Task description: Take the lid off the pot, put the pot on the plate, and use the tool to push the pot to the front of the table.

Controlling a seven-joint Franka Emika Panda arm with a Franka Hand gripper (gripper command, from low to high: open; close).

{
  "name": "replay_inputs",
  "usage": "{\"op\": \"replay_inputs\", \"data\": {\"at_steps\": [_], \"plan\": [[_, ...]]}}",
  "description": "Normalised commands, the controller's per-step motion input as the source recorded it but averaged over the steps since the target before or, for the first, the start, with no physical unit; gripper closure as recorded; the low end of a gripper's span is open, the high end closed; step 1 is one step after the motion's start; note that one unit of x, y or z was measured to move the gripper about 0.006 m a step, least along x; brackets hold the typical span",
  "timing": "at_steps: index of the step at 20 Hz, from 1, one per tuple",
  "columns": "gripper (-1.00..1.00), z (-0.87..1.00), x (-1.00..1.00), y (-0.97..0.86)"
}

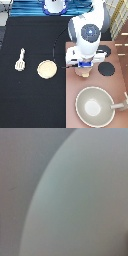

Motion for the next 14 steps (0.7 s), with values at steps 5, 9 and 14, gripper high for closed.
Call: {"op": "replay_inputs", "data": {"at_steps": [5,9,14], "plan": [[1.00,0.97,-0.32,-0.28],[1.00,0.90,-0.75,-0.22],[1.00,0.61,-0.89,-0.14]]}}
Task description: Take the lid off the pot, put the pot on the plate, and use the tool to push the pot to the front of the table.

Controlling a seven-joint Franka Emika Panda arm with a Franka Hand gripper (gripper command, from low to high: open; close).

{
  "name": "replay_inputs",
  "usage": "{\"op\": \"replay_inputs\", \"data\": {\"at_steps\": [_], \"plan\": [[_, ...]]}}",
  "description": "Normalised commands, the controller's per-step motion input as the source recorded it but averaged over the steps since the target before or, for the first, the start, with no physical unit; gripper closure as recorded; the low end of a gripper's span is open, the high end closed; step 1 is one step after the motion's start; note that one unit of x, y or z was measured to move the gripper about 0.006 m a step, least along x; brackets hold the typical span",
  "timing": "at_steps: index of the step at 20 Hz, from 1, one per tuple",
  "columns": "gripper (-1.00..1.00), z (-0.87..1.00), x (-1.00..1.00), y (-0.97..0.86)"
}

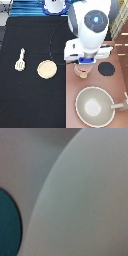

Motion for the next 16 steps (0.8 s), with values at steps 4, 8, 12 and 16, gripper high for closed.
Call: {"op": "replay_inputs", "data": {"at_steps": [4,8,12,16], "plan": [[1.00,0.23,-0.96,-0.11],[1.00,0.00,-0.98,-0.23],[1.00,-0.27,-1.00,-0.30],[1.00,-0.47,-1.00,-0.28]]}}
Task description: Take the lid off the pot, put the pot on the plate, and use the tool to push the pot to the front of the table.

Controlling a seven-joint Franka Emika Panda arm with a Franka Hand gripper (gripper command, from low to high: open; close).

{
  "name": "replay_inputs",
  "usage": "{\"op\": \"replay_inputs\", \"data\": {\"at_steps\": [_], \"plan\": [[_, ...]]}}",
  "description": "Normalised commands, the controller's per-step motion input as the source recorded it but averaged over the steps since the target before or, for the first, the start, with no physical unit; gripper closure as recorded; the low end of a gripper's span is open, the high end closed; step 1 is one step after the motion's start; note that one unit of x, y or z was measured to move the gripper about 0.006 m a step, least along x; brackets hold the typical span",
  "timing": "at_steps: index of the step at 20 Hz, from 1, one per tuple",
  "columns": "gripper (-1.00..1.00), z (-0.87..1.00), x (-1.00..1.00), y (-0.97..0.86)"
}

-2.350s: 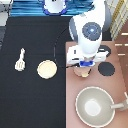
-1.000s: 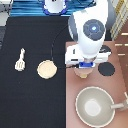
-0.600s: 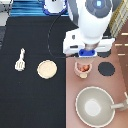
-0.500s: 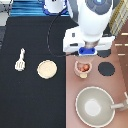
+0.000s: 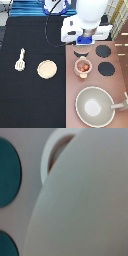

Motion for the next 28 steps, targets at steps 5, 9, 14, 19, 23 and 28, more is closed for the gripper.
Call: {"op": "replay_inputs", "data": {"at_steps": [5,9,14,19,23,28], "plan": [[1.00,-0.62,-1.00,-0.23],[1.00,-0.85,-1.00,-0.02],[1.00,-0.85,-0.99,0.22],[1.00,-0.70,-0.64,0.55],[1.00,-0.58,-0.11,0.56],[1.00,-0.21,0.19,0.14]]}}
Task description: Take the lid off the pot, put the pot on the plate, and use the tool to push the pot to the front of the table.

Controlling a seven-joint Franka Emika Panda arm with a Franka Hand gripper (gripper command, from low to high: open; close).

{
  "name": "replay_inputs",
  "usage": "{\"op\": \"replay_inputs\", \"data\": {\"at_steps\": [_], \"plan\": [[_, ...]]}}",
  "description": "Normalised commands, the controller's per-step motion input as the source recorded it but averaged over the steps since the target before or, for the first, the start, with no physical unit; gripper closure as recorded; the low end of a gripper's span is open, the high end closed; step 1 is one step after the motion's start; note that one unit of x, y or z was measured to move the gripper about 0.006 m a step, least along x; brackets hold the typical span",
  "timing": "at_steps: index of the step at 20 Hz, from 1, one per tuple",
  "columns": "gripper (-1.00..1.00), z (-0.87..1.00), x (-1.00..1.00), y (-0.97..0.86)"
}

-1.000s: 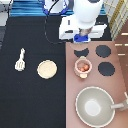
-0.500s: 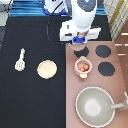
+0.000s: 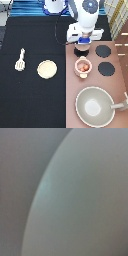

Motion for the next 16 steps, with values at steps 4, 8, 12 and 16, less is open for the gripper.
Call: {"op": "replay_inputs", "data": {"at_steps": [4,8,12,16], "plan": [[1.00,-0.04,0.21,-0.05],[1.00,0.00,0.15,-0.08],[1.00,-0.03,0.20,-0.03],[-1.00,0.00,0.19,0.01]]}}
